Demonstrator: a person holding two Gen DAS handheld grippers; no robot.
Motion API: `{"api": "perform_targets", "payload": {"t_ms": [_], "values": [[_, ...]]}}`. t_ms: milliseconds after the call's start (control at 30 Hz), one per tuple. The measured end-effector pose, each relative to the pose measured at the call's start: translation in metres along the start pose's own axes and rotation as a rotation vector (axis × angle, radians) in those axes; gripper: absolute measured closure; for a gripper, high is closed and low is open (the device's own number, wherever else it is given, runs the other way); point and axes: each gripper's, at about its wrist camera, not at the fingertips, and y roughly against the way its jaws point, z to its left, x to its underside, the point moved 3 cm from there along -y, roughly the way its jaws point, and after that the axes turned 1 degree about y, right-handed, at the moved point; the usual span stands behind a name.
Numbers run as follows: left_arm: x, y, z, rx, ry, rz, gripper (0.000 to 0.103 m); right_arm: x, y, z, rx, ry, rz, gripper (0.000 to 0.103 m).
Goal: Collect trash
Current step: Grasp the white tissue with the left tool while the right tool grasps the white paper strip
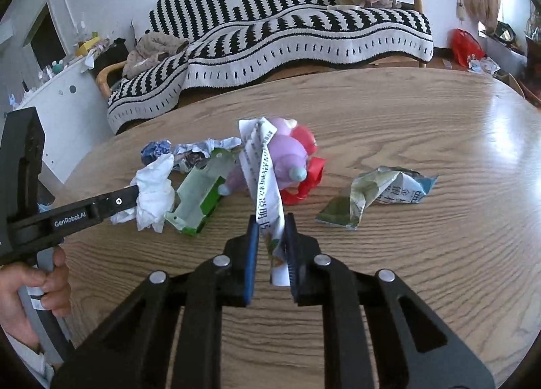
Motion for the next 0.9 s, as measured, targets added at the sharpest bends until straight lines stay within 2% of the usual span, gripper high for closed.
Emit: {"api": "perform_targets", "payload": {"t_ms": [333,633,800,900], "values": [[-0.001,0.006,-0.002,-0.012,-0.018,-0.014,0.090,0.001,0.006,0.002,-0.001,0.013,-0.019,0.088],[-0.003,0.008,-0.003,-0.014,-0.025,-0.015,0.090,0.005,0.009,0.030,-0.058,0.094,-0.027,0.088],[-0.003,0.011,-0.004,-0.018,-0.028,-0.019,0.090,0.005,0.007,0.034,-0.057,0.097,-0.016,0.088],[-0.002,0.014,-0.005,-0.021,-0.030,-0.022,0.090,0.007,0.001,0.032,-0.072,0.067,0.023,0.088]]}}
